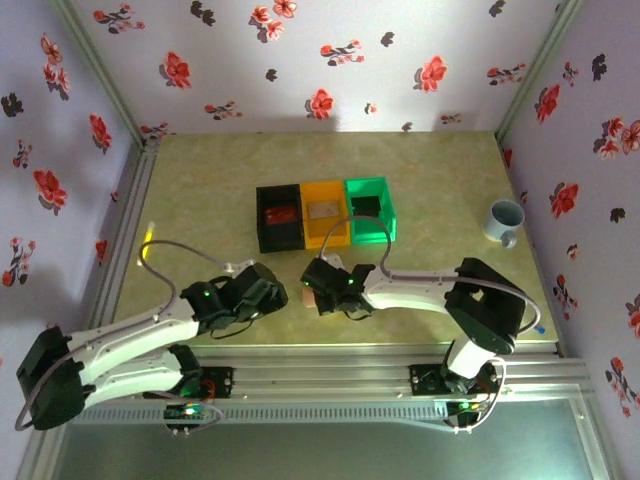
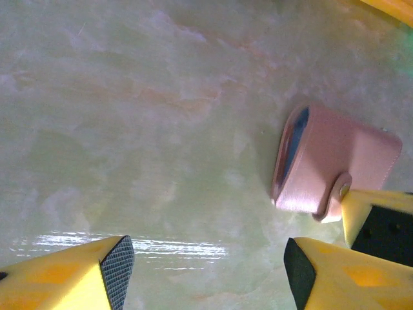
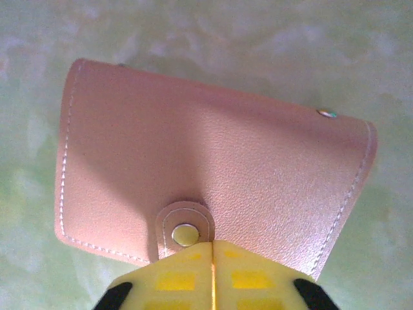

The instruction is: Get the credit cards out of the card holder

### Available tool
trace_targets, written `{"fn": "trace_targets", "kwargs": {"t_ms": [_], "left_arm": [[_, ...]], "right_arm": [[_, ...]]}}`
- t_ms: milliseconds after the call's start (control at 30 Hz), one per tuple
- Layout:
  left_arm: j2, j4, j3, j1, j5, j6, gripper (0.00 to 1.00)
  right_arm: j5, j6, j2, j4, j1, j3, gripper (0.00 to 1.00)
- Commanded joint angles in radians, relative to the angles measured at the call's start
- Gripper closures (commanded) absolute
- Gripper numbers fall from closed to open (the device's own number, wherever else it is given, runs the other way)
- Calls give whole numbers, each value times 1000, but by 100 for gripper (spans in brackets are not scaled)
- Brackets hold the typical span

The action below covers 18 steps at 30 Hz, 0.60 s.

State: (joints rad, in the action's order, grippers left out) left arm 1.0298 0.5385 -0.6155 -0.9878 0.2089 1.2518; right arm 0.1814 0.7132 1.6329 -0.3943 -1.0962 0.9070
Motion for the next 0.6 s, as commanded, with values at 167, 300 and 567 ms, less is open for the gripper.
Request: {"fn": "trace_targets", "kwargs": {"t_ms": [167, 300, 567], "left_arm": [[118, 57, -81, 6, -15, 41, 31], [170, 49, -97, 7, -34, 51, 29], [266, 21, -121, 8, -64, 72, 27]], "right_arm": [[9, -78, -121, -119, -12, -19, 58], [-16, -72, -123, -73, -28, -22, 56], [-5, -54, -67, -9, -64, -13, 55]]}}
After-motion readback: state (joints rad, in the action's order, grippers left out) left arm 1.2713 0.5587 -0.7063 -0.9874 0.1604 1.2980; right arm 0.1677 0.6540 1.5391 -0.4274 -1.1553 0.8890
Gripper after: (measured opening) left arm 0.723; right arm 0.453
